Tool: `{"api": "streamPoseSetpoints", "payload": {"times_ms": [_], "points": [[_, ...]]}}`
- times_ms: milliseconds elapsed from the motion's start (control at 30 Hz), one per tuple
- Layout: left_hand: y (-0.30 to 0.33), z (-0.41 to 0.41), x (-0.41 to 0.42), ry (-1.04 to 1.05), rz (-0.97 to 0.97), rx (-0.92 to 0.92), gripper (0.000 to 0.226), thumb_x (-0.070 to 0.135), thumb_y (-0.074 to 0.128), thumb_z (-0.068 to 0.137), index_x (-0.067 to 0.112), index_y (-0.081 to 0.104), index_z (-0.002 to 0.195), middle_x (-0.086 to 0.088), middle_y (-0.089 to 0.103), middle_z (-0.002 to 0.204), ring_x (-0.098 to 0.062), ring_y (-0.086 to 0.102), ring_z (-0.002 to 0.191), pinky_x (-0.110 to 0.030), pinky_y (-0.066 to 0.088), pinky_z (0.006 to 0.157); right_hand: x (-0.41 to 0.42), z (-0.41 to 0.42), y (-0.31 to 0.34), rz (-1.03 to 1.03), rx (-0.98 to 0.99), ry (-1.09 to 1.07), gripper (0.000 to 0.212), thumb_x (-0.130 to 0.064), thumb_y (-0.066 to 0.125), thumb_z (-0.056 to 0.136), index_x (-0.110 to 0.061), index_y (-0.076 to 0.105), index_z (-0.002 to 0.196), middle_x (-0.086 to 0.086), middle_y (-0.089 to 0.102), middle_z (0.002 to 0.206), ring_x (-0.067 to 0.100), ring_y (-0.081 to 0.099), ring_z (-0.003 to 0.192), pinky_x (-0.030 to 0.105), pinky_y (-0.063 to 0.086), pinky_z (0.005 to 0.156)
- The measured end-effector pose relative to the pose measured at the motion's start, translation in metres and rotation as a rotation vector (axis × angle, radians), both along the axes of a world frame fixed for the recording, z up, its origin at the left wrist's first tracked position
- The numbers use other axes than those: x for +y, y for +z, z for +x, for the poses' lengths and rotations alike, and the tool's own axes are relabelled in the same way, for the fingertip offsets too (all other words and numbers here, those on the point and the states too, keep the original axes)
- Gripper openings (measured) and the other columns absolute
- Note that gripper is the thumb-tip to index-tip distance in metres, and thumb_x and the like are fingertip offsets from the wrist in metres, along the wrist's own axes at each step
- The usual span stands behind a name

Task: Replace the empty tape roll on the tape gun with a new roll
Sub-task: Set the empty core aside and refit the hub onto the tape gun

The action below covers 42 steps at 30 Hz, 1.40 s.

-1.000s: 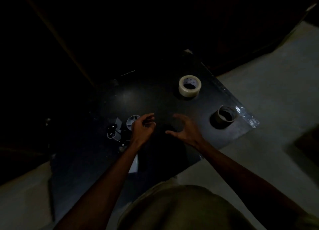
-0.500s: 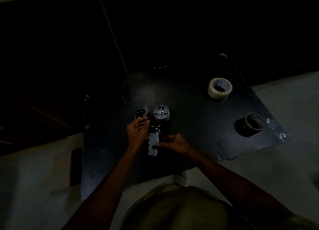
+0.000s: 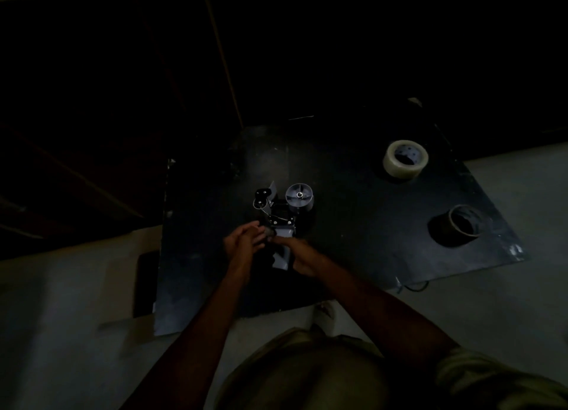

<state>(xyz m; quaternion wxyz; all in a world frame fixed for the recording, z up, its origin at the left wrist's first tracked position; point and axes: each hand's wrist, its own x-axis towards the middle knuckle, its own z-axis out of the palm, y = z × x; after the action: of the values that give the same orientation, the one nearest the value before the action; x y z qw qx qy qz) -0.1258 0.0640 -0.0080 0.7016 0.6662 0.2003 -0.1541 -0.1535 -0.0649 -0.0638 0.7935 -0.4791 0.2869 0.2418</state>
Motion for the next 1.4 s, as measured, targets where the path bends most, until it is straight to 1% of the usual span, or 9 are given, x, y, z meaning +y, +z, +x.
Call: {"api": "streamPoseSetpoints", "payload": {"times_ms": [100,200,300,433,700,833,1000,1200,1400], "points": [[0.007,-0.003,0.002,0.045,-0.053,0.048,0.029,0.014,0.044,0.096,0.001,0.06,0.116,-0.016,0.065,0.106,-0.016,0.067,0.079,-0.022,0.055,0.062,0.007,-0.004,0.02,0.047,0.045,-0.051,0.018,-0.019,0.062,0.088,-0.006,0.066,0.099,0.009,0.067,0.096,0.019,0.062,0.082,0.025,0.053,0.072],[0.01,-0.006,0.005,0.079,-0.098,0.07,0.03,0.016,0.046,0.095,0.002,0.06,0.117,-0.017,0.066,0.111,-0.019,0.067,0.085,-0.028,0.056,0.071,0.006,-0.003,0.021,0.096,0.078,-0.087,0.021,-0.012,0.047,0.095,-0.007,0.059,0.078,0.004,0.061,0.061,0.016,0.055,0.057,0.022,0.048,0.051],[0.014,-0.009,0.006,0.097,-0.115,0.088,0.029,0.018,0.047,0.094,0.004,0.061,0.116,-0.017,0.066,0.113,-0.021,0.067,0.089,-0.034,0.052,0.084,0.001,0.002,0.023,0.111,0.068,-0.149,0.017,-0.012,0.057,0.089,-0.009,0.057,0.072,0.002,0.055,0.055,0.013,0.051,0.046,0.024,0.044,0.047],[0.018,-0.008,0.005,0.12,-0.131,0.113,0.027,0.018,0.048,0.093,0.006,0.062,0.113,-0.018,0.066,0.117,-0.022,0.068,0.09,-0.034,0.053,0.081,-0.007,0.007,0.03,0.113,0.071,-0.192,0.014,-0.012,0.058,0.089,-0.012,0.059,0.075,-0.001,0.053,0.057,0.008,0.048,0.041,0.019,0.039,0.039],[0.053,-0.006,-0.015,0.153,-0.265,0.226,0.037,0.025,0.042,0.095,0.006,0.053,0.125,-0.016,0.058,0.125,-0.027,0.06,0.101,-0.031,0.051,0.078,-0.028,0.01,0.088,0.282,-0.018,-0.104,0.017,-0.015,0.047,0.095,-0.016,0.054,0.079,-0.005,0.05,0.056,0.003,0.044,0.04,0.014,0.037,0.036],[0.097,0.001,-0.028,0.155,-0.386,0.177,0.03,0.035,0.054,0.09,0.011,0.062,0.104,-0.008,0.064,0.097,-0.02,0.062,0.085,-0.028,0.049,0.071,-0.035,0.001,0.147,0.312,-0.091,-0.07,0.019,-0.015,0.049,0.096,-0.015,0.054,0.077,-0.005,0.047,0.059,0.002,0.041,0.043,0.012,0.034,0.036],[0.147,0.001,-0.037,-0.009,-0.414,0.079,0.035,0.044,0.064,0.084,0.009,0.068,0.083,-0.007,0.073,0.072,-0.016,0.071,0.062,-0.028,0.056,0.065,-0.037,-0.02,0.204,0.136,-0.169,-0.063,0.006,-0.014,0.059,0.091,-0.011,0.058,0.086,-0.001,0.05,0.064,0.005,0.046,0.046,0.015,0.037,0.038],[0.158,-0.005,-0.041,-0.011,-0.402,0.117,0.04,0.043,0.074,0.075,0.011,0.066,0.098,-0.009,0.072,0.099,-0.023,0.069,0.098,-0.041,0.054,0.092,-0.039,-0.037,0.225,-0.027,-0.2,-0.083,0.013,-0.017,0.067,0.086,-0.009,0.059,0.092,-0.001,0.055,0.064,0.006,0.05,0.047,0.017,0.04,0.039],[0.163,-0.005,-0.047,-0.04,-0.413,0.146,0.034,0.038,0.075,0.075,0.012,0.067,0.094,-0.008,0.072,0.094,-0.023,0.067,0.101,-0.041,0.053,0.094,-0.043,-0.046,0.23,-0.01,-0.206,-0.107,0.008,-0.014,0.065,0.087,-0.008,0.06,0.089,-0.001,0.054,0.063,0.006,0.048,0.047,0.017,0.038,0.038]]}}
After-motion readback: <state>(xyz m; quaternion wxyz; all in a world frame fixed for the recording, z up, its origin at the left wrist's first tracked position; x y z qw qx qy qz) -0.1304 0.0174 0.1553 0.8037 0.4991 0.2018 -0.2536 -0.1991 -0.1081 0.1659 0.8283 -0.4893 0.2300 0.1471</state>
